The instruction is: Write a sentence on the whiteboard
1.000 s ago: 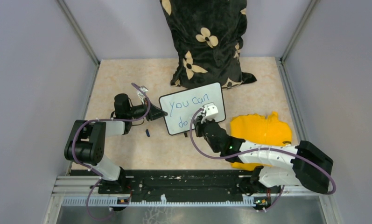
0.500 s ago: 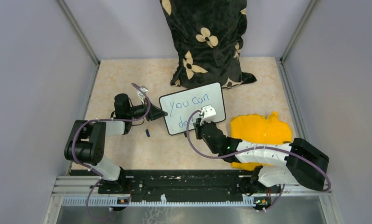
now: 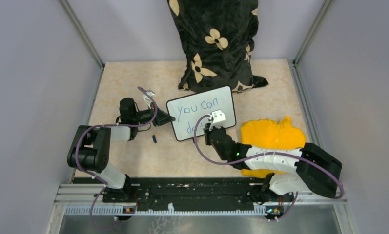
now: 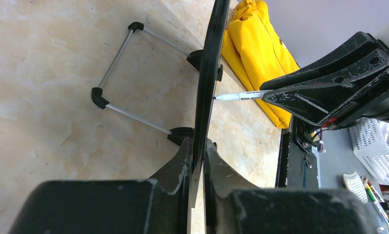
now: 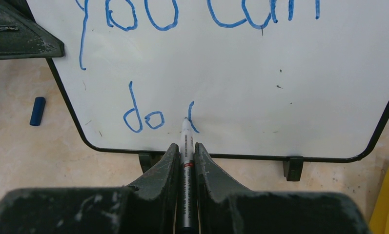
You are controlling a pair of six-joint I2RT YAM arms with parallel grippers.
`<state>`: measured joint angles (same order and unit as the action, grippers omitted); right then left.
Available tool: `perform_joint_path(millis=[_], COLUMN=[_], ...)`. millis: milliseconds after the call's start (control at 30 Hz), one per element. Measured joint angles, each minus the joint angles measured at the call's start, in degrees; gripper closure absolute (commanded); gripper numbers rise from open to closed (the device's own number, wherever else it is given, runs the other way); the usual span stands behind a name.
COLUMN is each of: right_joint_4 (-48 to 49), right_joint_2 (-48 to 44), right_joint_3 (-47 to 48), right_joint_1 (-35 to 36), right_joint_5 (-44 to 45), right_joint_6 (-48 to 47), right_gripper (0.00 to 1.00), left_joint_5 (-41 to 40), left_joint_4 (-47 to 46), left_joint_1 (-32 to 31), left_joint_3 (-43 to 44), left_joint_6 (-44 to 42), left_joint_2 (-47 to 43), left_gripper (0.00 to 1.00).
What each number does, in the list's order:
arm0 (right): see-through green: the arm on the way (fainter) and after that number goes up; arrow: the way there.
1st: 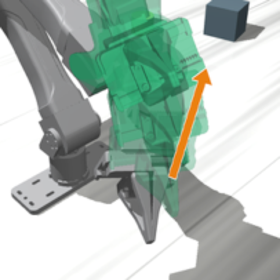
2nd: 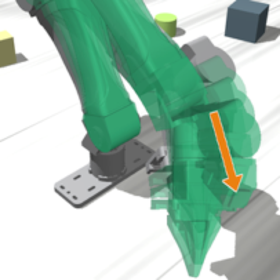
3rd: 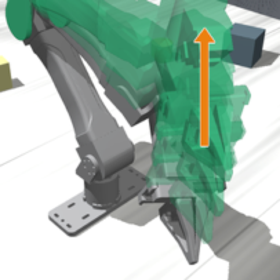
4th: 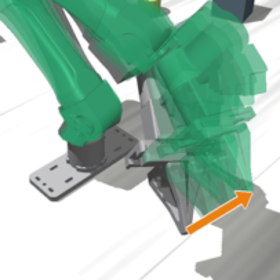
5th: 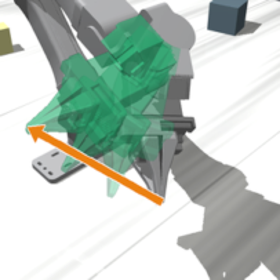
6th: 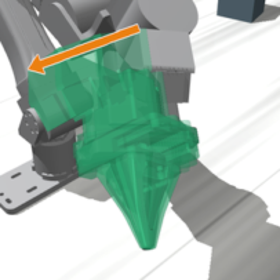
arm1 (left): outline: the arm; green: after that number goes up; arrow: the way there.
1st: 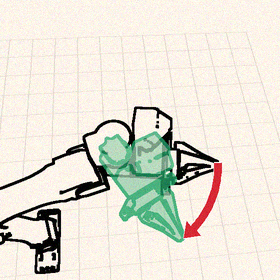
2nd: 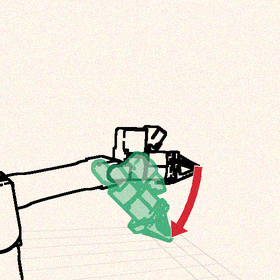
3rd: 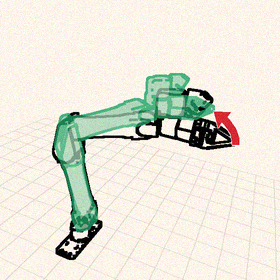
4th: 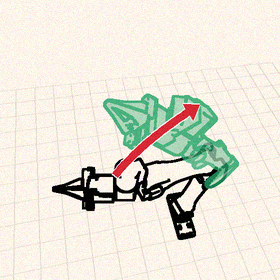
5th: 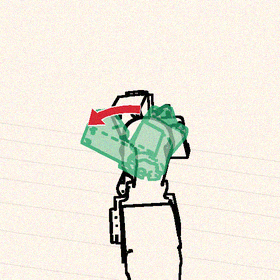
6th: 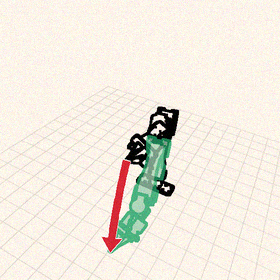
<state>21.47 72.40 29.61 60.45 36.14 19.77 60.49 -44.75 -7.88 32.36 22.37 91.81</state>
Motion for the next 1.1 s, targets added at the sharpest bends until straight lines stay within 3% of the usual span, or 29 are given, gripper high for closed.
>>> perform_joint_path(millis=[767, 1100], right_joint_4=[-0.72, -0.17], right_joint_2=[-1.81, -7.82], right_joint_3=[-1.14, -2.97], right_joint_1=[-0.87, -1.11], right_joint_5=[1.64, 1.22], right_joint_6=[0.98, 0.44], right_gripper=[1.00, 1.00], left_joint_5=[0.02, 0.04], left_joint_4=[0.42, 0.61], left_joint_1=[-0.02, -0.02], left_joint_3=[0.24, 0.31], left_joint_6=[-0.13, -0.15], left_joint_2=[0.00, 0.00], left_gripper=[0.87, 0.87])
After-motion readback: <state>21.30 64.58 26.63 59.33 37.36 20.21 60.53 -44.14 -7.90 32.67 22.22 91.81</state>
